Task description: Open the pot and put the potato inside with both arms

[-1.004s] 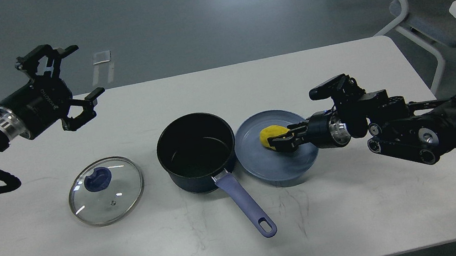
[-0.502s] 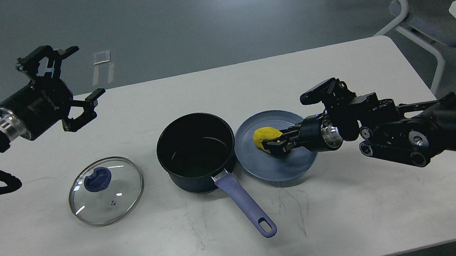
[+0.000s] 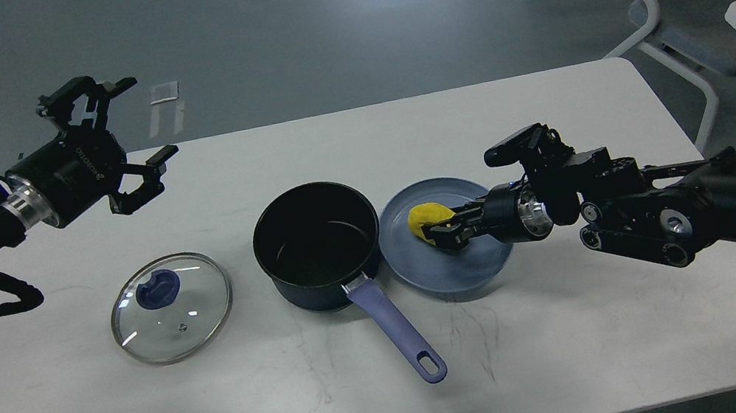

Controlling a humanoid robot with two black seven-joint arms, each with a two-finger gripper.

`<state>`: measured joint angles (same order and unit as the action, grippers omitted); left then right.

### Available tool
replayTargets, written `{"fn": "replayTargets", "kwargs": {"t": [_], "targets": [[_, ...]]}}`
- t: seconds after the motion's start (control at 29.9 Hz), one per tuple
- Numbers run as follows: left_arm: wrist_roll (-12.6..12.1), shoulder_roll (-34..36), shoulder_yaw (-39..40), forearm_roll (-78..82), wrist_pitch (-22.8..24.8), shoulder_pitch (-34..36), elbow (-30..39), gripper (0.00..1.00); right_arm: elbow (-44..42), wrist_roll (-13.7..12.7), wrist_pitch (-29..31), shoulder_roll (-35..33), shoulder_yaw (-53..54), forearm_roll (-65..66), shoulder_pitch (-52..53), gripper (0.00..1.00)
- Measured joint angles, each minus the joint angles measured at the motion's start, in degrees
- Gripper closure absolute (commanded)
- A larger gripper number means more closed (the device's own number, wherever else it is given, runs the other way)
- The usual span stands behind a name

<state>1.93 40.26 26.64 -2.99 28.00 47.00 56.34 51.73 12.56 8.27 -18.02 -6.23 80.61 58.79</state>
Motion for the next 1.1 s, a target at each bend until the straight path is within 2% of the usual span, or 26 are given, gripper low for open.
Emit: {"fn": "replayTargets", "kwargs": {"t": [0.27, 0.44, 0.6, 0.8, 1.1], "targets": [[0.0, 0.0, 0.0, 0.0, 0.0, -0.1, 0.0, 0.02, 2.7, 0.4, -0.4, -3.0, 0.4, -0.2, 5.2, 1.00], [0.0, -0.2, 0.0, 0.0, 0.0, -0.1, 0.0, 0.02, 5.9, 0.5, -0.4, -7.0, 0.8, -0.5, 12.7, 1.00], [0.0, -0.2, 0.0, 0.0, 0.0, -0.1, 0.0, 0.02, 7.2, 0.8, -0.5, -6.6, 1.8, -0.5, 17.5, 1.00], [0.0, -0.2, 0.1, 0.0, 0.0, -0.1, 0.0, 0.02, 5.8, 0.9, -1.4, -0.3, 1.9, -0.4, 20.1, 1.00], [0.0, 0.0, 0.7, -0.4, 0.0, -0.4, 0.0, 0.02, -2.3, 0.9, -1.7, 13.4, 1.1, -0.4, 19.4, 1.00]]}}
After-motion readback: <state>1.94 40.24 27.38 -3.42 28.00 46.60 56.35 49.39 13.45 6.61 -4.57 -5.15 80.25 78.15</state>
